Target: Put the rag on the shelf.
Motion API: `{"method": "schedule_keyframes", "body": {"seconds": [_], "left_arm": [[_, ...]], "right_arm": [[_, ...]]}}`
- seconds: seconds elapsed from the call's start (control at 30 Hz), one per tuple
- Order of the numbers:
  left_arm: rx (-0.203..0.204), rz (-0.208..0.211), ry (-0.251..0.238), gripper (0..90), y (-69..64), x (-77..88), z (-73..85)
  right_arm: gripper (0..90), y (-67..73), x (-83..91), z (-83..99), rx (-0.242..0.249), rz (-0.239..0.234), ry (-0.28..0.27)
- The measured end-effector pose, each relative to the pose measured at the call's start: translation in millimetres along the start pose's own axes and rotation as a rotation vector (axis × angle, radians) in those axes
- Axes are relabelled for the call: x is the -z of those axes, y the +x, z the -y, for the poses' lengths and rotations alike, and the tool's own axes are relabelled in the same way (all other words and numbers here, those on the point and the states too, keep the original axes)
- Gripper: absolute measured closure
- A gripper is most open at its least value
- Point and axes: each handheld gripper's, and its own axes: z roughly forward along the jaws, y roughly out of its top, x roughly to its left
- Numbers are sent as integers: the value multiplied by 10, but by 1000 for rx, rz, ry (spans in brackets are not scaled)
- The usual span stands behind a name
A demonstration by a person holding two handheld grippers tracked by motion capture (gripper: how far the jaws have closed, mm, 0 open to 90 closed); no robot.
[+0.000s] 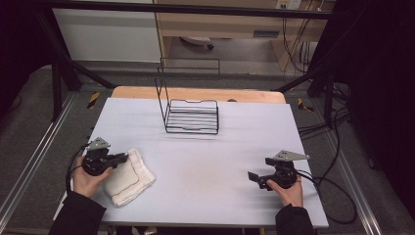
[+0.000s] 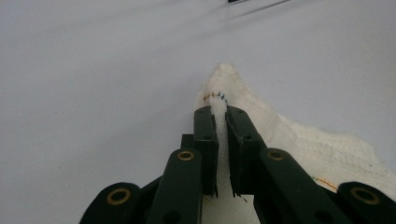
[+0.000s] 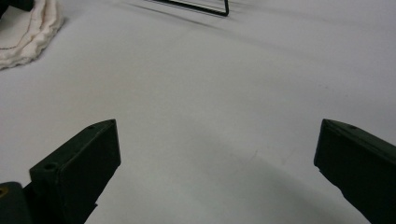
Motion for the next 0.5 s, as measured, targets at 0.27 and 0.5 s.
{"method": "schedule_keyframes", "body": {"seconds": [0.27, 0.5], "left_arm": [[16, -29, 49, 807, 33, -150, 20], [29, -71, 0, 534, 35, -18, 30]], "right_arm": [[15, 208, -161, -127, 47, -6, -1], [16, 538, -352, -326, 84, -27, -13]]}}
